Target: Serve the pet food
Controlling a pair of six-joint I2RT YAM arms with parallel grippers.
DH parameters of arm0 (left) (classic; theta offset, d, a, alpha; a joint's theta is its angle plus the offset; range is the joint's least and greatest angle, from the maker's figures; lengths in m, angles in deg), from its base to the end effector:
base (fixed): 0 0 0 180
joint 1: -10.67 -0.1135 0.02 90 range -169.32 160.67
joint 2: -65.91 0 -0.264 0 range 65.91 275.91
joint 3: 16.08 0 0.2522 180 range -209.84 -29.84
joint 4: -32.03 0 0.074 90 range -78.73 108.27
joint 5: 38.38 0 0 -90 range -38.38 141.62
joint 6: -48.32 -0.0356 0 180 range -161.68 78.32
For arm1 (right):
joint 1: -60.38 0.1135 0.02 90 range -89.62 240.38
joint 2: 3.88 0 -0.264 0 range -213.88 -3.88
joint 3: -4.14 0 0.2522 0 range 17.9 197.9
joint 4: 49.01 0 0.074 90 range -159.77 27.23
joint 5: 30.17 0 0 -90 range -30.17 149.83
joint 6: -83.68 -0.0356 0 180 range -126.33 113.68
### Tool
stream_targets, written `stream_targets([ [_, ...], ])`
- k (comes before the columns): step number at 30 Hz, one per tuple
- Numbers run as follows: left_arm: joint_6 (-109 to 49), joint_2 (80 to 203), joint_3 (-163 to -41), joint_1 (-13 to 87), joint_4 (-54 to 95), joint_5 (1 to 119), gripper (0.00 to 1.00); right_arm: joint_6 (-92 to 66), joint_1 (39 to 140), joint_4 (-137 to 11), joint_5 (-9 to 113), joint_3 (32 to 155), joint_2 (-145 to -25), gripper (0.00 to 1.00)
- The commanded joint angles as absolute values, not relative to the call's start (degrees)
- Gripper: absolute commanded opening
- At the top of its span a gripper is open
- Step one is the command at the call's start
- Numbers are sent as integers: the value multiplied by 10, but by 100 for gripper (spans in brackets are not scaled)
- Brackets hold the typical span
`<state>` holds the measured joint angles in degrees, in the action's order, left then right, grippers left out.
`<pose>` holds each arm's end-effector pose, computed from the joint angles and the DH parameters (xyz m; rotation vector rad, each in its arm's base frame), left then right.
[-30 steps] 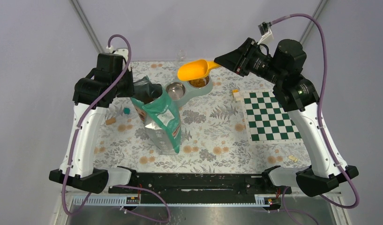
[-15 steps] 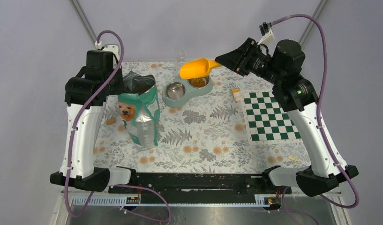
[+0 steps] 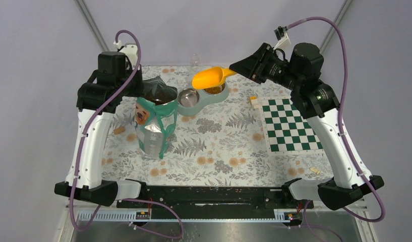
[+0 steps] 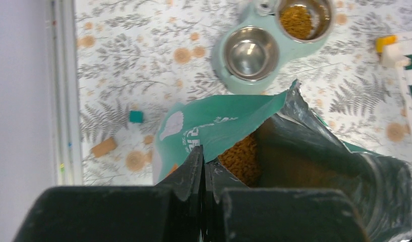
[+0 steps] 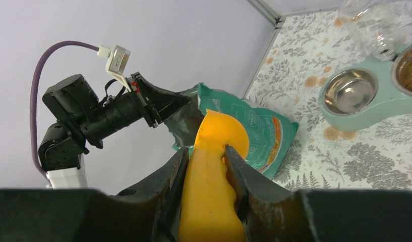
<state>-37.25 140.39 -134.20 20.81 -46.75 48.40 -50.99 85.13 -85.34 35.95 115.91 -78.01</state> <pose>0.2183 -0.0370 0.4789 0.0770 2.1828 -0.0828 0.2247 0.1194 0.5239 -0.0666 1.6961 1.2549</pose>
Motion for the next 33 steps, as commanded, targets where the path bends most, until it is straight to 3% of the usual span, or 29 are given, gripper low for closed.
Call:
stream_targets([
  [1, -326, 1393, -1330, 251, -331, 539, 0, -528, 853, -841, 293, 1163, -807, 0],
  [6, -259, 1412, -1319, 301, -350, 481, 0, -591, 853, -769, 217, 1135, -822, 0],
  [12, -204, 1429, -1331, 350, -357, 467, 0, -608, 853, -750, 236, 1097, -820, 0],
  [21, -164, 1477, -1367, 400, -374, 472, 0, -487, 881, -865, 342, 1090, -832, 0],
  [27, -141, 1510, -1389, 414, -387, 472, 0, -434, 926, -873, 438, 1053, -836, 0],
  [33, -133, 1536, -1398, 428, -387, 481, 0, -442, 974, -833, 453, 1028, -886, 0],
])
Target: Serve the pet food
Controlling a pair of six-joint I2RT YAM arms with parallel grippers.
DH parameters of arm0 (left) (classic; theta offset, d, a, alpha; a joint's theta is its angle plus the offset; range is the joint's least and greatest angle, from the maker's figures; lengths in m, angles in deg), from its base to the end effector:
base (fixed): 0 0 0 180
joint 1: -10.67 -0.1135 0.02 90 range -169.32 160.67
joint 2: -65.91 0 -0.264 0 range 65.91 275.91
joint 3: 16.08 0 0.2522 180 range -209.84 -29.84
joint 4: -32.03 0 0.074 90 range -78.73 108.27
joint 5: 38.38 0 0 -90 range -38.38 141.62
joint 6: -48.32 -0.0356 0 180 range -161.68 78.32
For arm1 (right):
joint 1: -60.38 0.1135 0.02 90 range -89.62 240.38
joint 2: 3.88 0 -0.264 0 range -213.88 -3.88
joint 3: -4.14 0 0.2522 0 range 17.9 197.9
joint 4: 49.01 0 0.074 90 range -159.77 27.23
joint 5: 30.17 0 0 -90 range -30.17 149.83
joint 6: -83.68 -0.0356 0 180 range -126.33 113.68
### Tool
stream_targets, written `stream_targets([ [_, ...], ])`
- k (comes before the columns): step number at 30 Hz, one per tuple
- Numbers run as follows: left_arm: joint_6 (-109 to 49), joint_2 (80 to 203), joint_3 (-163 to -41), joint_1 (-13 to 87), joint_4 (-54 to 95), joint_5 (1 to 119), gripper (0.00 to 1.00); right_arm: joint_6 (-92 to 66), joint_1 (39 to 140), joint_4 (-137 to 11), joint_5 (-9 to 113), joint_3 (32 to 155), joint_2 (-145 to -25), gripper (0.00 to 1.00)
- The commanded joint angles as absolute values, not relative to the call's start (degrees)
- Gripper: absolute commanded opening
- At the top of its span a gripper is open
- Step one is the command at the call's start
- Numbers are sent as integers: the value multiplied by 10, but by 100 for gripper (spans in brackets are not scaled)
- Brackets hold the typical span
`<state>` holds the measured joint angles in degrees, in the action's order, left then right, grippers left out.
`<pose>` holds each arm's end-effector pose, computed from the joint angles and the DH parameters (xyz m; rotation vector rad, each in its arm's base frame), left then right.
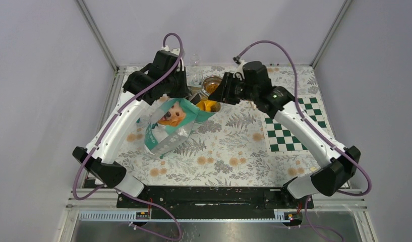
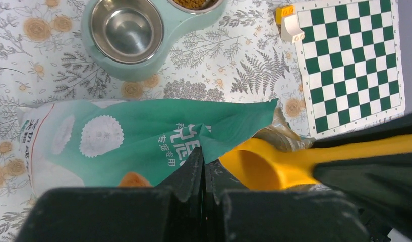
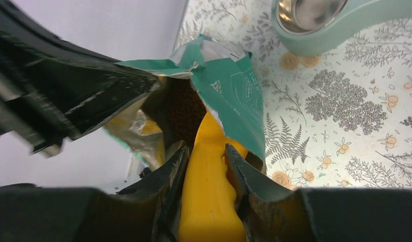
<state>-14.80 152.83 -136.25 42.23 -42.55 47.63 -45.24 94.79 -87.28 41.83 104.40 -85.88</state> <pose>0.2560 -0.1544 0.4431 0.0585 2.3304 -0.4437 0.2612 0.1922 0.4170 -0.1478 2.0756 1.1274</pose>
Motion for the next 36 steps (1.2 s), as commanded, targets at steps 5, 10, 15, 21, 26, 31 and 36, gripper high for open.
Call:
stream_targets([
  [5, -127, 1549, -1403, 435, -386, 491, 0, -484, 998, -769, 463, 983, -912, 0],
  [10, -122, 1558, -1407, 435, -385, 493, 0, -533, 1006, -702, 434, 944, -941, 0],
  [15, -123, 1560, -1411, 435, -385, 492, 0, -612, 1007, -597, 376, 903, -959, 0],
  [21, -138, 1561, -1417, 435, -389, 478, 0, -718, 1003, -447, 318, 859, -966, 0],
  [26, -173, 1552, -1425, 435, -401, 448, 0, -814, 982, -322, 286, 813, -961, 0],
  [31, -197, 1537, -1413, 435, -401, 431, 0, -836, 953, -293, 282, 772, -917, 0],
  [36, -216, 1526, -1400, 434, -401, 428, 0, -841, 920, -305, 290, 739, -860, 0],
])
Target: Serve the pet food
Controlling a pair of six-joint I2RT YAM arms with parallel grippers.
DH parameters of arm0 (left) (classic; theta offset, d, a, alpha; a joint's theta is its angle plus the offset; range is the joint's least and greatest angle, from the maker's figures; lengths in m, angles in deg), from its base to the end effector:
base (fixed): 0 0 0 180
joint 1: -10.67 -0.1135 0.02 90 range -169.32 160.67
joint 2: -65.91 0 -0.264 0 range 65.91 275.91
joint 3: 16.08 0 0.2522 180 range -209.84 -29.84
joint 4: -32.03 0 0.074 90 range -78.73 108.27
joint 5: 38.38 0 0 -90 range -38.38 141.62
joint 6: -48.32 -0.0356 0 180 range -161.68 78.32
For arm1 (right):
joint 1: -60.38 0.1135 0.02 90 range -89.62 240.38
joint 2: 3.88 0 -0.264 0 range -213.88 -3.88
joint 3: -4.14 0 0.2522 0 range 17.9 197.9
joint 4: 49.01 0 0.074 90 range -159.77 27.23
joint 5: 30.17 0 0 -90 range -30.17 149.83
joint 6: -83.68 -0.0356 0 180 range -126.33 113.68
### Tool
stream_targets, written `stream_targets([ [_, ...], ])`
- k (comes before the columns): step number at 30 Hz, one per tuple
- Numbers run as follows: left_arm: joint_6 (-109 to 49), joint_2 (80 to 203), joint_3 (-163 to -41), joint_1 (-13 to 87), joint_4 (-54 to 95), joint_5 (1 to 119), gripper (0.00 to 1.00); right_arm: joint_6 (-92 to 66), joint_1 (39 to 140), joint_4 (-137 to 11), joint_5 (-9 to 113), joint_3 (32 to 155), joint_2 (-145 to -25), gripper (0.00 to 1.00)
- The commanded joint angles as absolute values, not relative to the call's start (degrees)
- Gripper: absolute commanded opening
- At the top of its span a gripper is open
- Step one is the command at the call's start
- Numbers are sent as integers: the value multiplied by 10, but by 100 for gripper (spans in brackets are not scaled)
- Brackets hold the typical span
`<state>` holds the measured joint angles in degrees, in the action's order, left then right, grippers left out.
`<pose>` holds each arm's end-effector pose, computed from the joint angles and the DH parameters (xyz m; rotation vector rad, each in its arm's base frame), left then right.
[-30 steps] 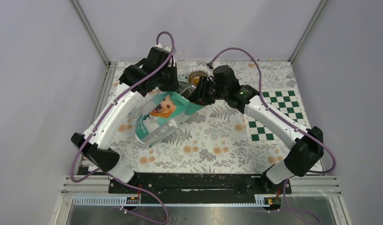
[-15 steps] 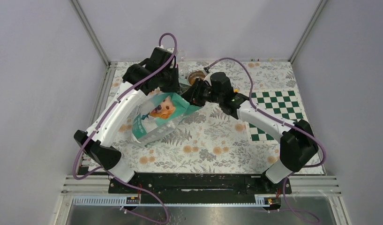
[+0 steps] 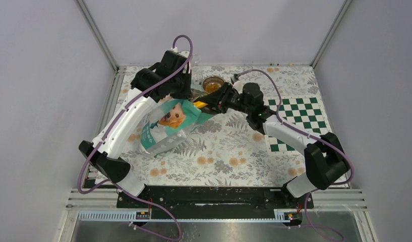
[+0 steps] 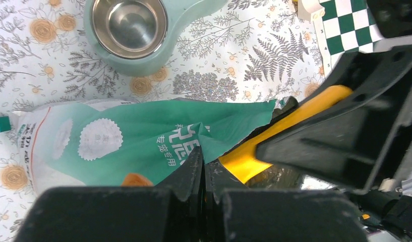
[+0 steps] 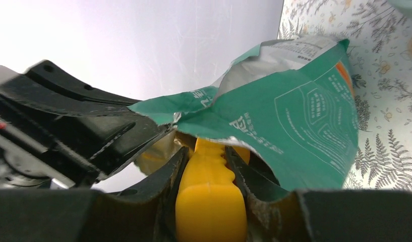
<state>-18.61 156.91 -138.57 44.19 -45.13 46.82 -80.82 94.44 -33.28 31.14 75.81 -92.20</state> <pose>0.2652 -0.1721 0.4309 0.1775 2.3902 -0.3743 0.2879 0.2153 0.3034 0.2055 1.9244 1.7797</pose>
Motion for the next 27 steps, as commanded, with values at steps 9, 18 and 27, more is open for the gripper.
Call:
stream_targets([
  [9, -239, 1517, -1379, 434, -401, 404, 0, -834, 868, -336, 307, 699, -782, 0],
  [18, -259, 1498, -1364, 434, -392, 386, 0, -817, 841, -276, 317, 664, -741, 0],
  [27, -270, 1468, -1348, 435, -374, 363, 0, -845, 837, -182, 345, 628, -733, 0],
])
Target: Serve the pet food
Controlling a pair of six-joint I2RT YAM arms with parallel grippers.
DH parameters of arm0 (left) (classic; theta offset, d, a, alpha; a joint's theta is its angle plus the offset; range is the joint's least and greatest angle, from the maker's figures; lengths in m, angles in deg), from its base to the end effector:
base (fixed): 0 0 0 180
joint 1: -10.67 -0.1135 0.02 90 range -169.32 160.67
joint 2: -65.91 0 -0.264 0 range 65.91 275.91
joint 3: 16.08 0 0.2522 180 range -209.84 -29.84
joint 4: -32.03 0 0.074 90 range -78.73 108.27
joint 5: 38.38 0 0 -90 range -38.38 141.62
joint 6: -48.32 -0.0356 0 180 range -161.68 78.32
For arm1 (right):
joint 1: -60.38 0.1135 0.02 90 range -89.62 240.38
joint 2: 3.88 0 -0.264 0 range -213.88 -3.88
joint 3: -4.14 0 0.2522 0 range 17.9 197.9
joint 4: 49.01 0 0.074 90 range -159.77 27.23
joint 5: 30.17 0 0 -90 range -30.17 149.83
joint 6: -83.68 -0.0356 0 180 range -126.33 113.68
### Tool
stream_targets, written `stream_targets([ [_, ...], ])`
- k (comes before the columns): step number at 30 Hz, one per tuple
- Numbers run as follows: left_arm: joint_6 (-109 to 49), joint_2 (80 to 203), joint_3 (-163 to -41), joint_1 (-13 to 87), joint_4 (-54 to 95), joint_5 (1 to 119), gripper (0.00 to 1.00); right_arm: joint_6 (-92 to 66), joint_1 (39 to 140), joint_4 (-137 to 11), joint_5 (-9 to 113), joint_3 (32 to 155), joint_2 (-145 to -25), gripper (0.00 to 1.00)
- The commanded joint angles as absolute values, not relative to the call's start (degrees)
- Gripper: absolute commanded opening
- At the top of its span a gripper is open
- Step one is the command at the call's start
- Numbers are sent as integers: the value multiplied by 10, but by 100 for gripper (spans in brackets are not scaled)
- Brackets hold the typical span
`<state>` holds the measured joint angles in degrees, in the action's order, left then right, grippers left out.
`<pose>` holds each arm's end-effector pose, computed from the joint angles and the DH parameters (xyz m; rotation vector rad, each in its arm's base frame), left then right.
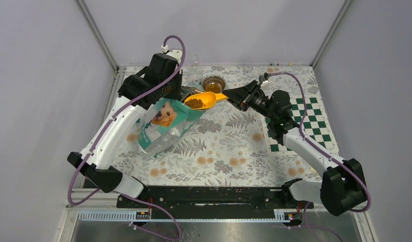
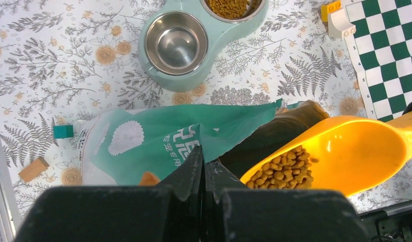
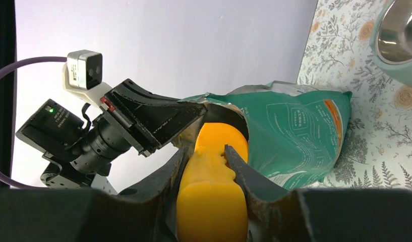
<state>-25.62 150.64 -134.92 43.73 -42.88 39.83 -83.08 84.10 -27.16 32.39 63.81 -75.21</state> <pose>0.2445 -0.1504 0.4467 0.2296 2.2626 -0.2190 0.2556 0.1302 0.3313 0.2977 1.6472 1.7280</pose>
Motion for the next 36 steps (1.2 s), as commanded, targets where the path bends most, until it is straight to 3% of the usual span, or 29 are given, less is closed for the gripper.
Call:
stream_targets([
  [1, -271, 1464, -1342, 435, -371, 362, 0, -848, 836, -177, 348, 624, -733, 0],
  [19, -241, 1432, -1329, 391, -374, 319, 0, -861, 825, -204, 369, 671, -702, 0],
  [36, -207, 1378, -1279, 257, -380, 324, 0, -880, 782, -183, 382, 754, -820, 0],
])
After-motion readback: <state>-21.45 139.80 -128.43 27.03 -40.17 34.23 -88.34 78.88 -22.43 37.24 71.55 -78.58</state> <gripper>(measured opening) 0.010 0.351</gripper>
